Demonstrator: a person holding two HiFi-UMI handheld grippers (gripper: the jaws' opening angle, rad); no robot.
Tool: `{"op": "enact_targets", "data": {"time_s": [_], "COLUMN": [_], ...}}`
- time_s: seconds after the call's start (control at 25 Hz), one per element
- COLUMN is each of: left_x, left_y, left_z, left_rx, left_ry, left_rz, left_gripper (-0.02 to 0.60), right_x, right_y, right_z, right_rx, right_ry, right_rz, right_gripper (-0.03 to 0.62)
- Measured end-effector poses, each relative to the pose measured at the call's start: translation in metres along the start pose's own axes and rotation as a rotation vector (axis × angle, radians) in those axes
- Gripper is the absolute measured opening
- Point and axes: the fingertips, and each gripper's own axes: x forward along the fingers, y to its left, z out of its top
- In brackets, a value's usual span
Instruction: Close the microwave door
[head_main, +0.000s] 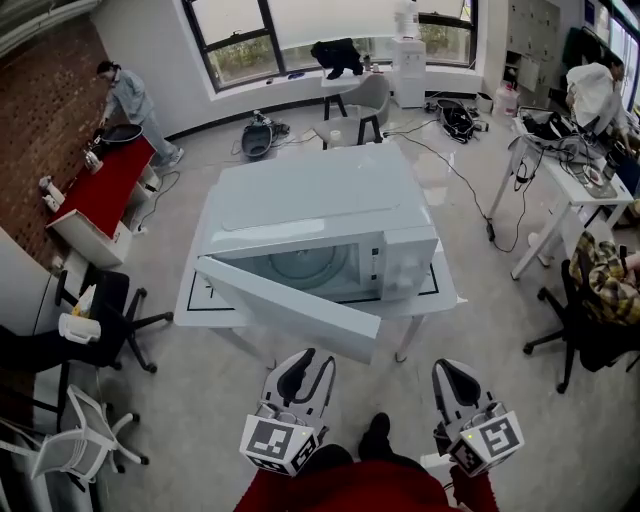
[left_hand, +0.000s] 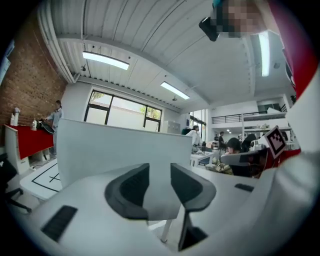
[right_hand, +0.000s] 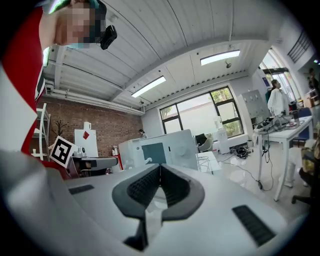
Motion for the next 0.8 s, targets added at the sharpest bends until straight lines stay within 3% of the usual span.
{"op": "enact_targets", "data": {"time_s": [0.04,0.12,0.24,0.4,0.6,0.8], "left_x": [0.005,0.012,0.025,0.041,0.06,0.083], "left_y": [0.004,0.009,0.012,0.016,0.022,0.028], "left_z": [-0.002,-0.005,-0.004,-0.01,-0.006,-0.003], "left_rx": [0.005,0.003,-0.036,-0.033,-0.048,-0.064], "left_ry": [0.024,0.066,0.08,0.1,0.1,0.091], "left_rz": [0.019,0.029,0.015,0.014,0.017,0.019], "left_gripper": [0.154,0.185,0.186,0.187,0.186,0.186], "right_x": [0.007,0.02,0.035,0.047,0.047,0.051], "right_y": [-0.004,-0.007,-0.014,-0.018,-0.03,-0.032], "right_z": [0.002,0.004,0.004,0.004,-0.008,-0.005], "right_rx": [0.004,0.024,0.05,0.104,0.081,0.084], "right_ry": [0.002,0.013,0.049,0.038,0.095,0.088], "right_rz": [0.012,0.025,0.027,0.029,-0.009,-0.006], "right_gripper": [0.014,0.012,0.014,0.012,0.014,0.012]}}
